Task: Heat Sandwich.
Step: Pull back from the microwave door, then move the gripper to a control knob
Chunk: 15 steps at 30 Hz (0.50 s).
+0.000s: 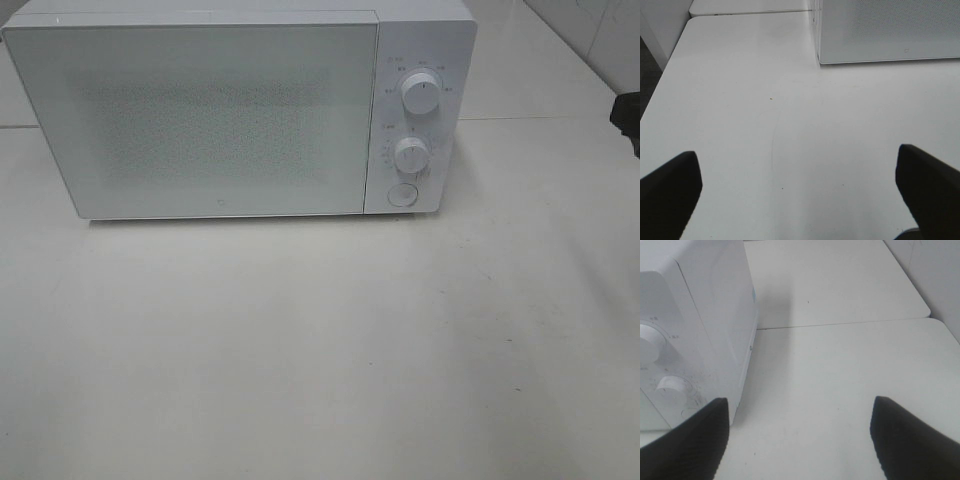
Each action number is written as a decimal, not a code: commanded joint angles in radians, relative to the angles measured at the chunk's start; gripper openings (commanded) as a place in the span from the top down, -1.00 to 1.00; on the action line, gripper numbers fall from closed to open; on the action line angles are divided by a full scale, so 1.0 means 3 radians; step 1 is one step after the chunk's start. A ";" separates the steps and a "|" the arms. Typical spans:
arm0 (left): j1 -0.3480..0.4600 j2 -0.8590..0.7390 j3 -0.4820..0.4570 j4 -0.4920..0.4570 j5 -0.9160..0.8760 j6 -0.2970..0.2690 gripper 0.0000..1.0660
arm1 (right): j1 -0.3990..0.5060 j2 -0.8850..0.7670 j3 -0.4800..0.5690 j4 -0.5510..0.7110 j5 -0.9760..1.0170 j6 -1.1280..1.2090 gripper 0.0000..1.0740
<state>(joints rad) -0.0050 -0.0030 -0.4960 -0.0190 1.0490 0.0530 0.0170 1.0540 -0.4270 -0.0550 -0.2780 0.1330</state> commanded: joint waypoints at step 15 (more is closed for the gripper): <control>-0.0003 -0.0077 0.0010 0.0010 -0.0040 -0.0010 -0.84 | 0.0937 0.0620 0.0227 0.1400 -0.1500 -0.1293 -0.40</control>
<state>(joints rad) -0.0050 -0.0030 -0.4960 -0.0190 1.0490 0.0530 0.2480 1.2200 -0.3640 0.3050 -0.6540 -0.2010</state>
